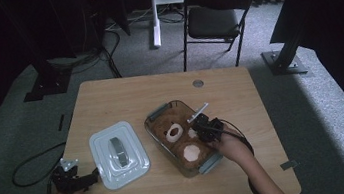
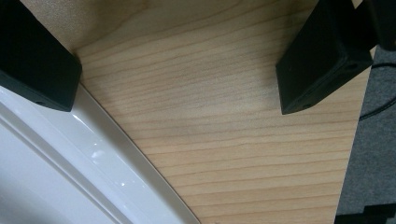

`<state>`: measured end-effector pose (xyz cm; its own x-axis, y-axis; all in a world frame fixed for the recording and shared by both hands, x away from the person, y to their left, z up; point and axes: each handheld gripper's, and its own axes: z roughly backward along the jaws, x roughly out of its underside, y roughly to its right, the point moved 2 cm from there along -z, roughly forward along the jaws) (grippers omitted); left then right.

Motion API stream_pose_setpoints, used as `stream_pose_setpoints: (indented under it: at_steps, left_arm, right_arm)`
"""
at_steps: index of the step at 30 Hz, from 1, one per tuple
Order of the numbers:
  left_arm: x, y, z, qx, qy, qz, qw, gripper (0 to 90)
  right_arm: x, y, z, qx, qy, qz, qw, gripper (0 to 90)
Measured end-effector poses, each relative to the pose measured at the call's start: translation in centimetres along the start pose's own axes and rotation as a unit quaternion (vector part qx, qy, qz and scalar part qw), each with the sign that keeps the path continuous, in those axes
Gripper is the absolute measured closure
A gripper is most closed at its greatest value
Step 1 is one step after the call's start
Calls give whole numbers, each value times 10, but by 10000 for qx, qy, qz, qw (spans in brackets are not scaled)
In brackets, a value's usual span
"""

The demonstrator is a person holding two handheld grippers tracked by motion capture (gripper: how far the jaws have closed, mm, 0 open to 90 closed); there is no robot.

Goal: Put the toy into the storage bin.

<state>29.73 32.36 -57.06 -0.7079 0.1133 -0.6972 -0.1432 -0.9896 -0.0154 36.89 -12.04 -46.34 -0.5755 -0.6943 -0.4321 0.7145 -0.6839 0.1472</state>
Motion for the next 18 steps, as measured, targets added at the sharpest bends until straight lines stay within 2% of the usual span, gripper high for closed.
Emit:
stream_pose_setpoints:
  at_steps: [7,9,13,14,16,18]
  left_arm:
    - [0,0,0,0,0,3,10000,7]
    - [0,0,0,0,0,2,10000,7]
    - [0,0,0,3,-2,-1,10000,7]
    - [0,0,0,4,-1,-1,10000,7]
    - [0,0,0,4,-2,-12,10000,7]
    - [0,0,0,4,-3,-13,10000,7]
  right_arm:
    - [4,5,2,-167,232,-232,9993,874]
    - [6,8,6,-256,382,-269,9986,864]
    - [14,17,17,-632,831,-614,9926,830]
    - [18,21,21,-767,1015,-797,9887,819]
    - [21,24,26,-929,1205,-884,9844,794]
    - [23,27,34,-933,1397,-994,9808,753]
